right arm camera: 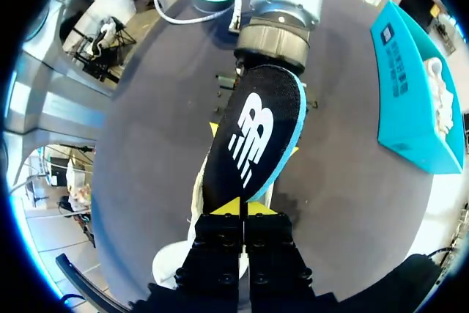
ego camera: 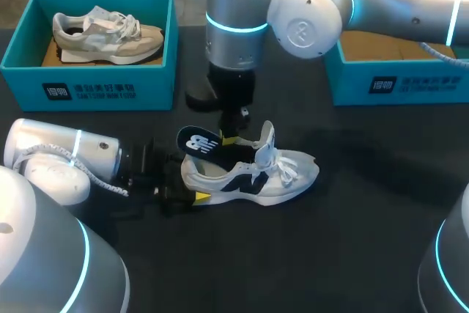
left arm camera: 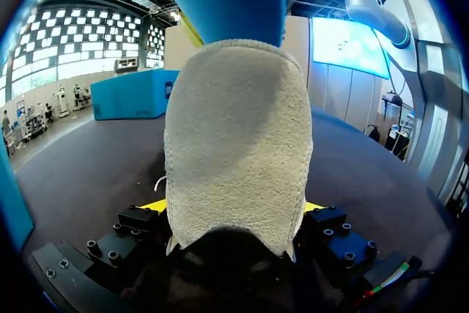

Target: Take the shoe out of the shoebox, open the shoe tongue, remove and reinsert the insole, then place the shoe into the shoebox

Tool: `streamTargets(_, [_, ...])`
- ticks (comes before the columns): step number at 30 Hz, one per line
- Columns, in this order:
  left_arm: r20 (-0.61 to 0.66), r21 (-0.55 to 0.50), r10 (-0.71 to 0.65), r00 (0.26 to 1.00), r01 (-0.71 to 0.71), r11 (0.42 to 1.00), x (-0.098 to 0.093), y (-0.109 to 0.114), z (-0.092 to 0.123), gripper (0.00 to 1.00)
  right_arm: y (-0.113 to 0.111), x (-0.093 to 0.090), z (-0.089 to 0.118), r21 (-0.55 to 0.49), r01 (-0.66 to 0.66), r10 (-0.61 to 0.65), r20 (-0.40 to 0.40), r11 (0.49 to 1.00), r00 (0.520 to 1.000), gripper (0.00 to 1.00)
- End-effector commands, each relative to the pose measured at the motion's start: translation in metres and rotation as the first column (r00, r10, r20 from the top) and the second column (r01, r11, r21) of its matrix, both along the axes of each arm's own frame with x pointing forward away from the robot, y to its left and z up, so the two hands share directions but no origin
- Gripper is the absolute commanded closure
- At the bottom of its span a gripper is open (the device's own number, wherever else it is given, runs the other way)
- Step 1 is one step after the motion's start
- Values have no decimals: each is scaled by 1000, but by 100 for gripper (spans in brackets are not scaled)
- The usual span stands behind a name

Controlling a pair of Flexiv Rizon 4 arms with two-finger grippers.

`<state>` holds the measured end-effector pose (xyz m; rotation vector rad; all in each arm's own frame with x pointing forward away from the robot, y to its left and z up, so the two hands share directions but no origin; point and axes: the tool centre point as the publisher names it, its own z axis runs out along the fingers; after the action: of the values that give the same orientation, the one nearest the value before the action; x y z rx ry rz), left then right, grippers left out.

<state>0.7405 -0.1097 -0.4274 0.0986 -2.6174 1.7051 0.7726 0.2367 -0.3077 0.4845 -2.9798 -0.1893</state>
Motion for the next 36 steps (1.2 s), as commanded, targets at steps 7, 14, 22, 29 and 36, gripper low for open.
streamTargets(7, [0, 2, 0, 1000, 0, 1000, 1, -1, -5, 100, 8, 2, -3, 18, -6, 7, -32, 1000, 999, 66])
streamTargets(14, [0, 2, 0, 1000, 0, 1000, 1, -1, -5, 100, 7, 5, 4, 58, -17, 21, -84, 998, 996, 53])
streamTargets(22, [0, 2, 0, 1000, 0, 1000, 1, -1, -5, 100, 10, 11, 1, 184, 68, -29, -204, 981, 979, 51])
streamTargets(29, [0, 2, 0, 1000, 0, 1000, 1, -1, -5, 100, 12, 4, -2, 269, 155, -61, -329, 951, 942, 51])
streamTargets(36, [0, 2, 0, 1000, 0, 1000, 1, -1, -5, 100, 13, -3, -1, 275, 202, -77, -406, 940, 911, 51])
